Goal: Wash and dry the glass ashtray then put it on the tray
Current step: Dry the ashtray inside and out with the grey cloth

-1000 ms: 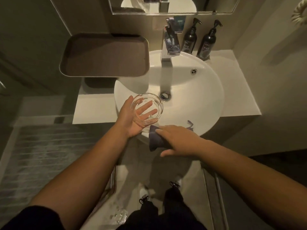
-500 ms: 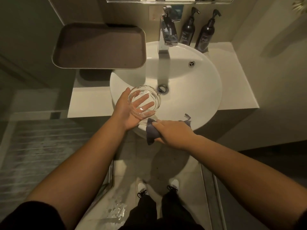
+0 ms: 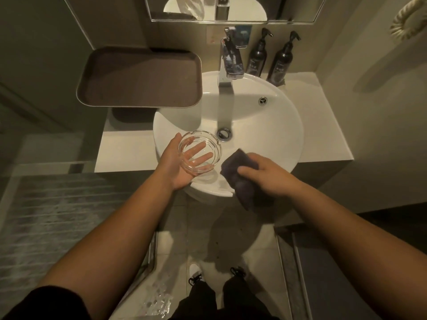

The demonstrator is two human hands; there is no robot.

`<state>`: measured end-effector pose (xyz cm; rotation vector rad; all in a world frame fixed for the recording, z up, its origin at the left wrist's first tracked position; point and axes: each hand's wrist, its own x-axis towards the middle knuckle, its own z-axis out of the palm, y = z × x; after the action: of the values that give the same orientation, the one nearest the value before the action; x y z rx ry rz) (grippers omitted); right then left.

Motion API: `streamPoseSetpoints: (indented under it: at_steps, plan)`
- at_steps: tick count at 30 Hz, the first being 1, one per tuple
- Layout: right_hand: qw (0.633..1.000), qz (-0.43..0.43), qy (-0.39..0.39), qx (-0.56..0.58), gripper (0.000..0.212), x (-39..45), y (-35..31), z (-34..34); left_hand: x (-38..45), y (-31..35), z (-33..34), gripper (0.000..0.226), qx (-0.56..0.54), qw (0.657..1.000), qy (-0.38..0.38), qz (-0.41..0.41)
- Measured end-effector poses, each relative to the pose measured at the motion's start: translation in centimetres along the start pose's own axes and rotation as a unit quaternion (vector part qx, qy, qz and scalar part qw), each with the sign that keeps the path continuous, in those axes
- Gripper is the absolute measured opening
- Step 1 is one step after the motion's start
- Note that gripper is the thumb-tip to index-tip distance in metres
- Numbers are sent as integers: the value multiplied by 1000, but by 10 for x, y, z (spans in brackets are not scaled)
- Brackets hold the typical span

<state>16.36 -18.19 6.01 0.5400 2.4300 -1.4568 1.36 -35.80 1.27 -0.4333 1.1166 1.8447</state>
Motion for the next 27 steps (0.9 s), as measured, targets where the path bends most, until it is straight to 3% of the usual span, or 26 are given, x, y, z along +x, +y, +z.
streamPoseSetpoints:
  at_steps: [4, 8, 12, 15, 17, 18, 21, 27]
  plan:
    - [970, 119, 82, 195, 22, 1, -6, -11, 0, -1, 1, 50, -12, 1000, -5, -6]
    - [961, 132, 155, 187, 23, 11, -18, -16, 0, 0, 0, 49, -15, 1000, -5, -9]
    - [972, -17, 231, -35, 20, 25, -38, -11, 3, 1, 0, 49, -3, 1000, -8, -16]
    - [925, -164, 249, -235, 19, 43, -51, 2, 8, 1, 1, 55, -4, 999, -27, -17]
    - [880, -218, 212, -364, 12, 56, -47, 10, 11, 1, 4, 58, 8, 999, -39, -7]
    - [860, -233, 187, -414, 23, 60, -42, 13, 13, 2, 7, 58, 15, 999, -39, 1]
    - [846, -260, 122, -450, 51, 73, -28, 5, 21, 8, 13, 56, 14, 999, -21, 30]
    - [796, -310, 50, -518, 57, 100, -24, -29, 34, 22, 35, 57, -6, 999, -4, 43]
